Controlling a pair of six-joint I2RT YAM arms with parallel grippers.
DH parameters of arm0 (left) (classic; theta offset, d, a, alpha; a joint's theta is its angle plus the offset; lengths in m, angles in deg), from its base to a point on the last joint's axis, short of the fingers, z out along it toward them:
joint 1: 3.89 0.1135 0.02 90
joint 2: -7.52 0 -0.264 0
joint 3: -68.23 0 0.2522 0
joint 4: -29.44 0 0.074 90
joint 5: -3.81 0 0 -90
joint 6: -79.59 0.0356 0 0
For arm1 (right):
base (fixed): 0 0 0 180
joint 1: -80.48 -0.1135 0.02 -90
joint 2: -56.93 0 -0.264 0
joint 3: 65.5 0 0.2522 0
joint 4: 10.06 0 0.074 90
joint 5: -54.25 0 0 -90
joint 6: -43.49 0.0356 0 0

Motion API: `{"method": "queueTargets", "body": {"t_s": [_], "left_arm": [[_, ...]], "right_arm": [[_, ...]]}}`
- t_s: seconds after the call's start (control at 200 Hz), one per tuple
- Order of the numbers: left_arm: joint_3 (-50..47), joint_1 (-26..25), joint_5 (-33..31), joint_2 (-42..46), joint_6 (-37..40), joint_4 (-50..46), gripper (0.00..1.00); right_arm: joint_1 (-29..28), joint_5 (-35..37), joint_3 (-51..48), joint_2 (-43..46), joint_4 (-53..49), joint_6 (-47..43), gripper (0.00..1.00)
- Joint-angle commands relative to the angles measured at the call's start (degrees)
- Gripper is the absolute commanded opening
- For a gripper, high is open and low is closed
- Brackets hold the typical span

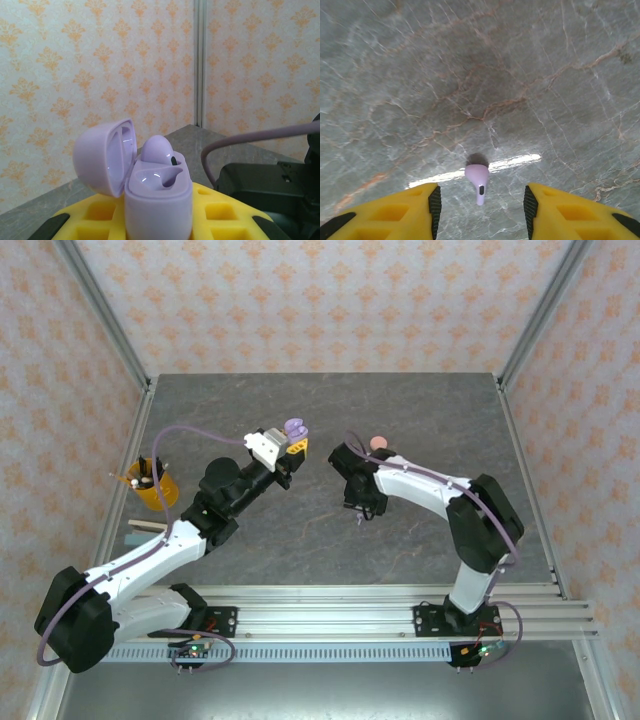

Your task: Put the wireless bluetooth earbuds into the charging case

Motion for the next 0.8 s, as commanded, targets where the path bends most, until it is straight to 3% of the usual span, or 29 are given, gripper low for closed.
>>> {"method": "queueTargets", "body": {"t_s": [0.0, 0.791], "left_arm": [[0.62, 0.7, -0.9, 0.56, 0.6, 0.16, 0.0], [-0.45, 1.37, -0.58, -0.15, 0.45, 1.22, 0.0]], "right_arm": [[-0.49, -0.49, -1.21, -1.32, 0.68, 1.11, 0.47], [-0.49, -2.51, -4.08, -5.82, 5.49, 1.55, 0.31]]}}
